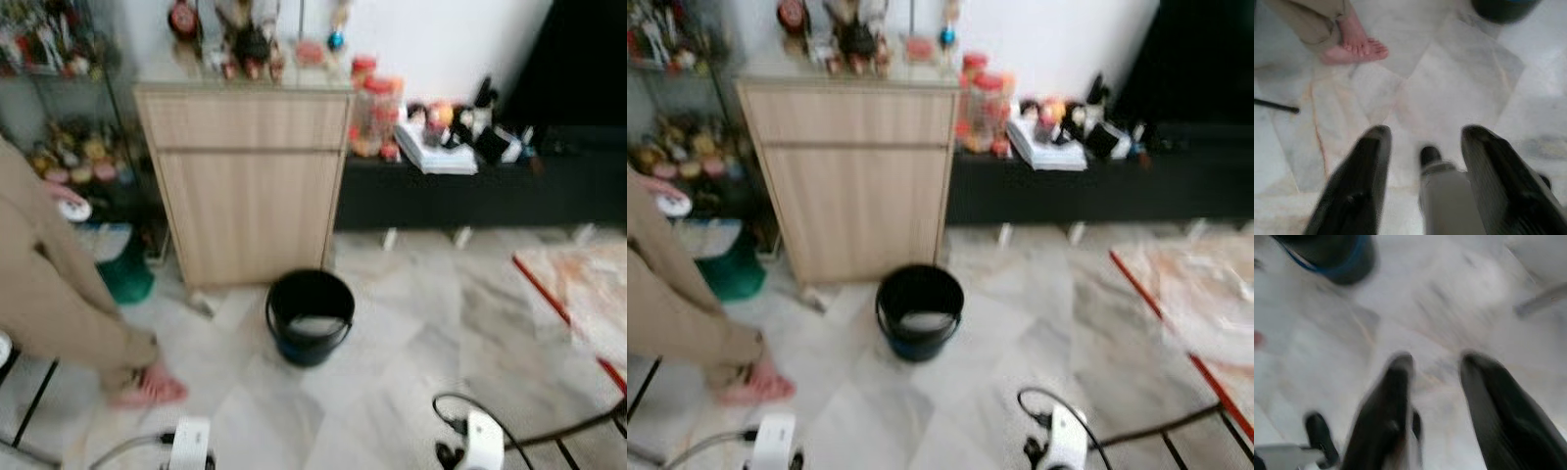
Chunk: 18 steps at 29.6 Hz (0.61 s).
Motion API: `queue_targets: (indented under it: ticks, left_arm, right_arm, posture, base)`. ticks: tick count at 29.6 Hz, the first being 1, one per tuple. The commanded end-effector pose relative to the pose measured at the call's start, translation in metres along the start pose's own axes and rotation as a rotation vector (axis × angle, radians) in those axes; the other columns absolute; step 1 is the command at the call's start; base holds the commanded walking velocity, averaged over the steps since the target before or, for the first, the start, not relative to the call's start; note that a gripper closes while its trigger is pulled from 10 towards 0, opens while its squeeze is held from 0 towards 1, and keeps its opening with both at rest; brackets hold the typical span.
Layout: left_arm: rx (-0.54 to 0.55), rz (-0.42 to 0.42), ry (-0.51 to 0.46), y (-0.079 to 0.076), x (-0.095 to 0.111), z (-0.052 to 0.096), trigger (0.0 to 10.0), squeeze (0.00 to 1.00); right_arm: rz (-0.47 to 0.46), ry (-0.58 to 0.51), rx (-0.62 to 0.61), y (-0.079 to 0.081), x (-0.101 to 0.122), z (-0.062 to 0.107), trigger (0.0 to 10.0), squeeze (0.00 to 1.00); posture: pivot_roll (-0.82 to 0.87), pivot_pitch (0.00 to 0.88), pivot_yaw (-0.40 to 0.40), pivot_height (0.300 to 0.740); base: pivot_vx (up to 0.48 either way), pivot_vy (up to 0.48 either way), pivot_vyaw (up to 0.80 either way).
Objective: Picking trash to rubbish bin
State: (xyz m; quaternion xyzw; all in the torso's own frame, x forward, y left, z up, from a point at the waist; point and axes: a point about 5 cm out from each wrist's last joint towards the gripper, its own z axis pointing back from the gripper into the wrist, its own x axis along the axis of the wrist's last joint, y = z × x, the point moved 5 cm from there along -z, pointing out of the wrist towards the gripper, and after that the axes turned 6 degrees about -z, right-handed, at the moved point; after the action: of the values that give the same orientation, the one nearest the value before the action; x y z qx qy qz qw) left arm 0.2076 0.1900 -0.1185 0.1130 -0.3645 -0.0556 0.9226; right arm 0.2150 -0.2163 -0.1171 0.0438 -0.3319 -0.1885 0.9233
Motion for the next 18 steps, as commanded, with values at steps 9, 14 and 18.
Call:
queue_targets:
  ticks: [9, 14, 18]
  left_arm:
    - [-0.016, -0.007, 0.011, -0.0055, -0.0015, 0.0004, 10.0, 0.00]
    - [-0.021, -0.013, 0.011, -0.0063, -0.0016, 0.0005, 10.0, 0.00]
    - [-0.022, -0.016, 0.012, -0.0065, -0.0019, 0.0006, 10.0, 0.00]
  right_arm:
    - [0.006, 0.002, -0.010, -0.0039, 0.0004, 0.0006, 10.0, 0.00]
    - [0.004, 0.003, -0.011, -0.0041, 0.0003, 0.0006, 10.0, 0.00]
    - [-0.006, 0.002, 0.000, -0.0025, 0.0002, 0.0005, 10.0, 0.00]
  posture:
    - [-0.04, 0.000, -0.098, 0.740]
    - [-0.04, 0.000, -0.099, 0.740]
    - [-0.04, 0.000, -0.100, 0.740]
  base:
    - [0.000, 0.000, 0.00]
    - [0.000, 0.000, 0.00]
    - [0.000, 0.000, -0.17]
